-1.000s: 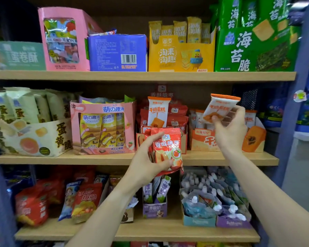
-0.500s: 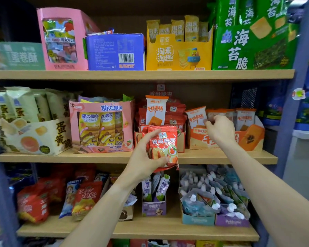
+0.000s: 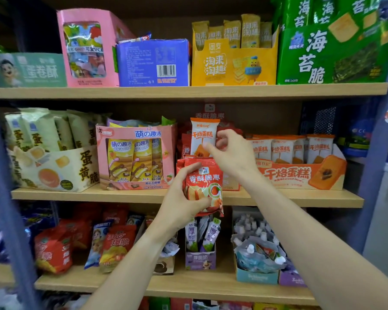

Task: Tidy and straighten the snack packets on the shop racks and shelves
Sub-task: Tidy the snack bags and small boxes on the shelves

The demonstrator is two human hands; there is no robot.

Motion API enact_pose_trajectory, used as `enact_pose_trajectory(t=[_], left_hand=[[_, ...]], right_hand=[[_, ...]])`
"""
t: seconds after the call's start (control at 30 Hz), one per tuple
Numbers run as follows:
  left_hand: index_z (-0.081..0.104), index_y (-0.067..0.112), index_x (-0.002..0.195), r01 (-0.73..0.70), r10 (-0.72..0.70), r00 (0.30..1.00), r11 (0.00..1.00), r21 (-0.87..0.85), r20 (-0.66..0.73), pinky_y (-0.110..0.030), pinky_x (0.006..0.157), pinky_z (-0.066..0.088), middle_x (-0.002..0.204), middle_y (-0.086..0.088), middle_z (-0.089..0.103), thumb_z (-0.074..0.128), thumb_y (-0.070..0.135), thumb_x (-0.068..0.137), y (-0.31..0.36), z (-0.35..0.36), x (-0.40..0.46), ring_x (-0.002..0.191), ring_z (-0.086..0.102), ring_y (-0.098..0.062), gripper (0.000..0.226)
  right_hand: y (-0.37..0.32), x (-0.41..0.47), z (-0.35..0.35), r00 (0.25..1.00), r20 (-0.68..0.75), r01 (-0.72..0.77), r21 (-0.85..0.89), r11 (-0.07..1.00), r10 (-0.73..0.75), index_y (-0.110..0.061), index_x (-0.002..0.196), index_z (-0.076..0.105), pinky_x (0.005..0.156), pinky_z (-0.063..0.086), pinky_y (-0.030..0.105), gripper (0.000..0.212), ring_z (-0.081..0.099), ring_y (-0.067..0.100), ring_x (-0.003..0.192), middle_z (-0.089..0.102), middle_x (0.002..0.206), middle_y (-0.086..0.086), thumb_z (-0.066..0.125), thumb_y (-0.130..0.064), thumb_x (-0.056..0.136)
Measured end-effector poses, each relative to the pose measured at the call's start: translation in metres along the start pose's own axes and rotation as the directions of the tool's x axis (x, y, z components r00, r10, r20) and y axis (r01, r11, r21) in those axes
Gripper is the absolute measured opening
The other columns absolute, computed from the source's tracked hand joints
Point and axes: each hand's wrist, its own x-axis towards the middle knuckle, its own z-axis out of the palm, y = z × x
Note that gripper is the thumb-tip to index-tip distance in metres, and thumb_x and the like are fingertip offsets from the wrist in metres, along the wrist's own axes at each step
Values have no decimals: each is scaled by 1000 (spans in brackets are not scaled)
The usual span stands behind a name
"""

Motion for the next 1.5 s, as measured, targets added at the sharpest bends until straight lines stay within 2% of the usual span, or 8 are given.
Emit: enact_pose_trajectory(t=[0.17,0.3,0.47,0.73,1.1,1.33,1.43,1.5], left_hand=[[49,46,137,11,-11,1000,1000,18,-19,-24,85,61,135,13,49,85,1,77,3,-11,-3,118,62,-10,83],[50,47,136,27,-27,999,1000,4,-27,-28,84,62,138,9,49,84,0,77,-1,-15,-7,118,64,-14,83],[51,48,135,20,-20,1000,1000,-18,3,-29,85,62,138,8,50,84,-1,77,-3,-2,-7,117,65,-12,82],[51,49,135,19,-15,997,998,-59,78,-31,90,62,137,13,50,83,-2,80,2,38,7,119,63,-8,82],[49,53,134,37,-32,992,999,-39,121,-28,87,62,137,16,47,85,2,79,-6,61,10,121,62,-13,83],[49,52,135,40,-35,992,999,-33,124,-23,81,61,137,15,47,84,2,81,-6,61,7,118,64,-9,82],[50,53,134,23,-19,993,999,-30,114,-25,84,61,138,15,48,84,4,81,-7,55,5,116,64,-3,81],[50,52,135,14,-11,995,999,-36,99,-25,85,61,139,13,49,84,3,81,-7,49,7,117,63,-2,80]], right_hand=[[-4,14,19,990,99,-106,64,992,99,-23,134,51,84,61,36,46,67,18,110,64,130,0,72,-31,94],[2,14,8,993,-106,-30,174,984,49,-25,111,58,74,56,18,21,66,5,97,65,107,-10,71,-23,95],[11,-12,-36,915,-400,170,258,951,-55,-20,112,62,78,51,7,18,63,-7,96,65,102,-16,70,-18,95],[90,-5,-118,799,-592,-19,149,989,104,-18,112,63,80,52,13,19,65,4,93,68,105,-7,69,-13,94],[161,33,-147,876,-437,-317,-206,926,203,-12,117,67,92,58,50,25,70,29,107,74,114,11,70,-13,92],[151,24,-137,940,-297,-327,-635,700,170,3,114,57,89,52,53,29,55,46,108,65,108,28,69,-11,91],[123,7,-130,901,-423,-188,-577,795,-95,-2,123,56,88,49,49,34,55,41,108,63,117,23,64,-12,92],[94,-11,-113,918,-377,-39,-391,920,-121,-16,121,59,80,53,38,30,62,24,102,66,112,6,67,-26,94]])
